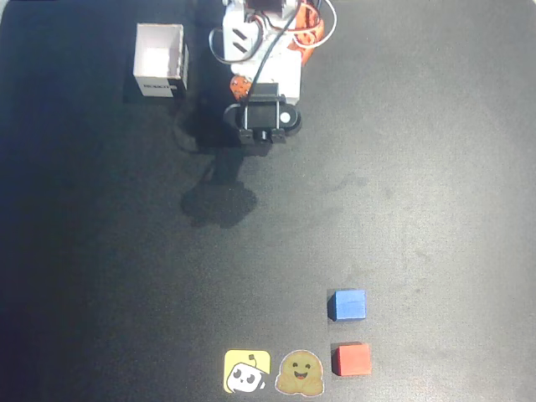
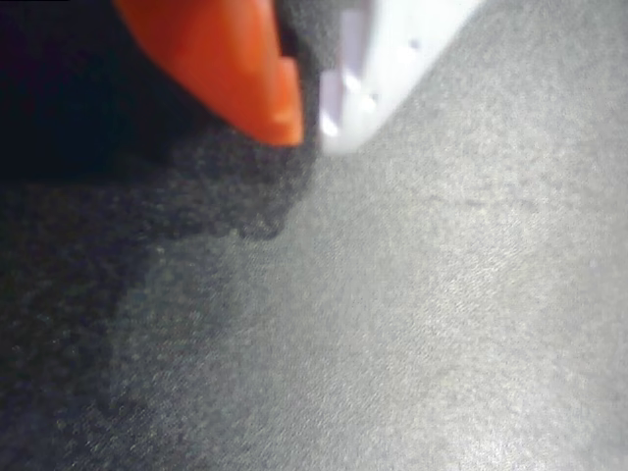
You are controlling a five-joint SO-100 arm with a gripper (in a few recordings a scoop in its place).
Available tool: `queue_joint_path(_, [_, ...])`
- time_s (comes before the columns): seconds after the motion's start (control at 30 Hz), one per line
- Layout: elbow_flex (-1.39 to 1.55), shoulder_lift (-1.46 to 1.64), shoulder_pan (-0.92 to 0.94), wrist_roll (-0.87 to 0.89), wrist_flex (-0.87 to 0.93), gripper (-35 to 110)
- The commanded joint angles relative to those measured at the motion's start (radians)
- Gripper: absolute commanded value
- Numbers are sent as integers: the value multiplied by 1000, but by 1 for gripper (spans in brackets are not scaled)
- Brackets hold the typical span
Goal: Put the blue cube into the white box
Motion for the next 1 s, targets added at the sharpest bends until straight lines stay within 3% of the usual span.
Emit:
queue_joint_path(0.0, [-3,3,8,6,-5,0])
queue_joint_path(0.97, [-3,3,12,21,-18,0])
